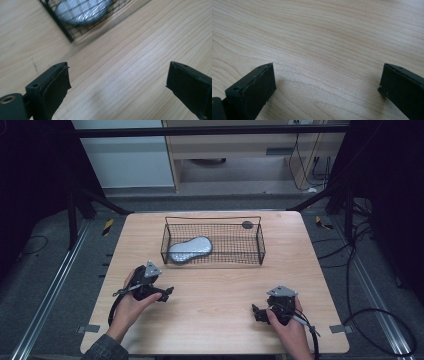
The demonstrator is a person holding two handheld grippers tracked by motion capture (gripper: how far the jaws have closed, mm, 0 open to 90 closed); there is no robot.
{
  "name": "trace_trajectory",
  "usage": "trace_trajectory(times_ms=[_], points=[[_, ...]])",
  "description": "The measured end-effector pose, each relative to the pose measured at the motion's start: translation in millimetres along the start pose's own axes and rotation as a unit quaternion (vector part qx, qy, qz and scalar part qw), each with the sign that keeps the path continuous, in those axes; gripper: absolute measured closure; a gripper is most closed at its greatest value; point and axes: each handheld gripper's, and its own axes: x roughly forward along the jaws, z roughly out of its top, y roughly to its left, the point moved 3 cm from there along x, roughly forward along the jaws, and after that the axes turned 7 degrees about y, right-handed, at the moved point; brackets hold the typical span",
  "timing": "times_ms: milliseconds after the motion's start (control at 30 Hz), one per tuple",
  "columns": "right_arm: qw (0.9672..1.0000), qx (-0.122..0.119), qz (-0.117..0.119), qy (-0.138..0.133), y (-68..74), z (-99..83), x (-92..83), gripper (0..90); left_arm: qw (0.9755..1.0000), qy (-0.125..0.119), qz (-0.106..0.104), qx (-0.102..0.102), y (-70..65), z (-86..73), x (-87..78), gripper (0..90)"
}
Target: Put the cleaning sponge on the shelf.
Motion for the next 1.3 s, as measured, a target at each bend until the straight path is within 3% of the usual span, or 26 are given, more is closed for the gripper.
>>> trace_trajectory(times_ms=[100,300,367,533,733,867,1100,1300], points=[[1.0000,0.000,0.000,0.000,0.0,0.0,0.0,0.6,0.9998,0.008,0.012,-0.017,11.9,-9.4,5.3,4.1],[1.0000,0.000,0.001,0.001,0.1,0.0,0.0,0.5,0.9966,0.005,0.000,-0.083,35.6,-26.4,10.8,4.1],[1.0000,-0.001,0.001,0.001,-0.1,0.0,0.0,0.4,0.9959,0.008,0.002,-0.091,39.7,-29.4,13.0,4.0],[1.0000,0.000,0.001,0.001,-0.1,0.0,0.0,0.4,0.9947,0.018,0.007,-0.101,45.1,-34.3,19.9,4.0],[1.0000,-0.001,0.001,0.001,-0.1,0.1,0.0,0.4,0.9951,0.027,0.012,-0.095,46.3,-37.0,26.8,4.0],[1.0000,-0.001,0.001,0.001,-0.1,0.2,0.1,0.4,0.9944,0.021,0.006,-0.103,47.8,-38.5,31.3,3.6],[1.0000,0.000,0.001,0.000,0.0,0.2,0.2,0.4,0.9946,-0.015,0.003,-0.103,47.7,-42.4,35.6,0.0],[1.0000,0.001,0.001,0.000,0.4,0.4,0.3,0.4,0.9946,-0.016,0.003,-0.103,47.9,-42.7,35.7,0.0]])
